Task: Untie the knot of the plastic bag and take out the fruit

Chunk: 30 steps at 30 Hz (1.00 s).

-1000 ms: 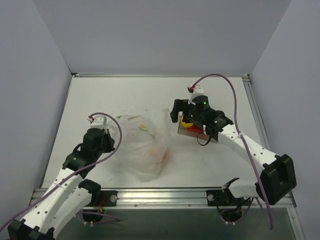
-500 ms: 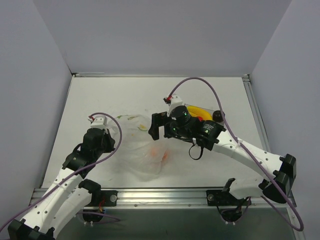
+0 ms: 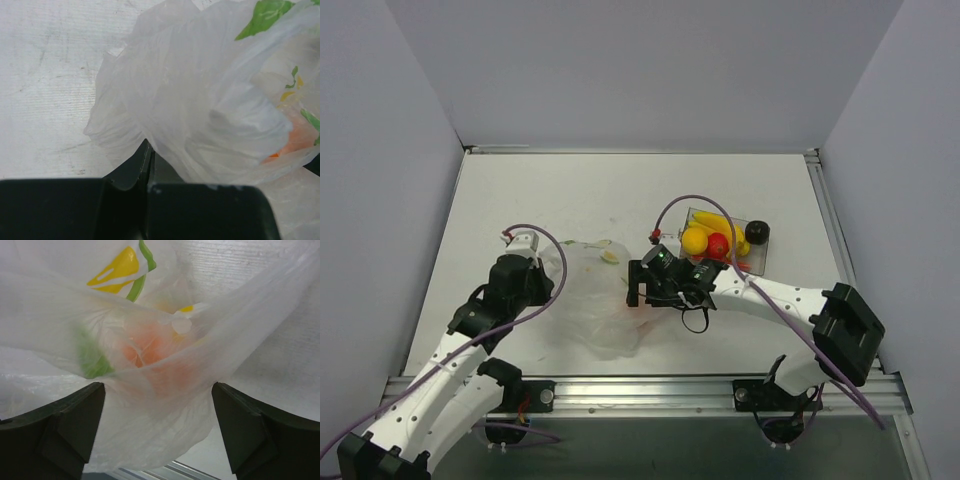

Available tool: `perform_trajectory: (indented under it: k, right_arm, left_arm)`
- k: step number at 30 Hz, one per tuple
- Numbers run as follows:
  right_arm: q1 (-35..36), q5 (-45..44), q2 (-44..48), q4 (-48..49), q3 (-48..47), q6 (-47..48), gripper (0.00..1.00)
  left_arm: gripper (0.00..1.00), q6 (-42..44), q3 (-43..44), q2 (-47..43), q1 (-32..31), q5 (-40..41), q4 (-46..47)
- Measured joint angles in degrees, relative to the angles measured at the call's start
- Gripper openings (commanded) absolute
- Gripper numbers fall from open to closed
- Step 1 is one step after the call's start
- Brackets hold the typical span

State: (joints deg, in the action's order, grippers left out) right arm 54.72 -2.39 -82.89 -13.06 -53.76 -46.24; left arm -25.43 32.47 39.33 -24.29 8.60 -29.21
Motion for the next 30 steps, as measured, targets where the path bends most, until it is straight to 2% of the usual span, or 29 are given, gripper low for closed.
perform_trajectory:
  k: [2, 3, 5, 6, 8, 9, 14, 24, 30]
  right_arm:
    - [0.0, 0.8, -1.8, 1.9, 0.0, -0.1, 0.72]
    - [0.0, 1.4, -2.6, 2.7, 0.0, 0.0, 0.6]
    - [0.0, 2.5, -3.8, 3.8, 0.0, 0.2, 0.46]
    - [-0.1, 3.0, -4.1, 4.3, 0.0, 0.3, 0.31]
    - [-0.3, 4.1, -4.1, 5.0, 0.0, 1.2, 0.15]
    - [-0.3, 4.4, -4.0, 5.4, -0.2, 1.7, 0.02]
    - [-0.1, 5.6, -4.0, 3.3, -5.5, 6.5, 0.0]
    - [4.2, 6.2, -7.0, -1.4, -29.0, 16.2, 0.0]
    - [4.4, 3.8, -7.5, -2.8, -27.5, 19.2, 0.0]
  left_arm:
    - [0.0, 0.0, 0.0, 0.9, 0.0, -0.6, 0.2]
    - [0.0, 0.0, 0.0, 1.5, 0.0, -0.9, 0.3]
    - [0.0, 0.0, 0.0, 2.6, 0.0, -1.6, 0.3]
    - [0.0, 0.0, 0.0, 3.0, 0.0, -1.9, 0.4]
    - [0.0, 0.0, 0.0, 3.7, 0.0, -2.7, 0.4]
    - [0.0, 0.0, 0.0, 4.0, 0.0, -3.1, 0.4]
    - [0.0, 0.0, 0.0, 5.4, 0.0, -4.4, 0.9]
    - [0.0, 0.0, 0.0, 6.9, 0.0, -5.7, 1.2]
    - [0.0, 0.0, 0.0, 6.9, 0.0, -5.7, 1.2]
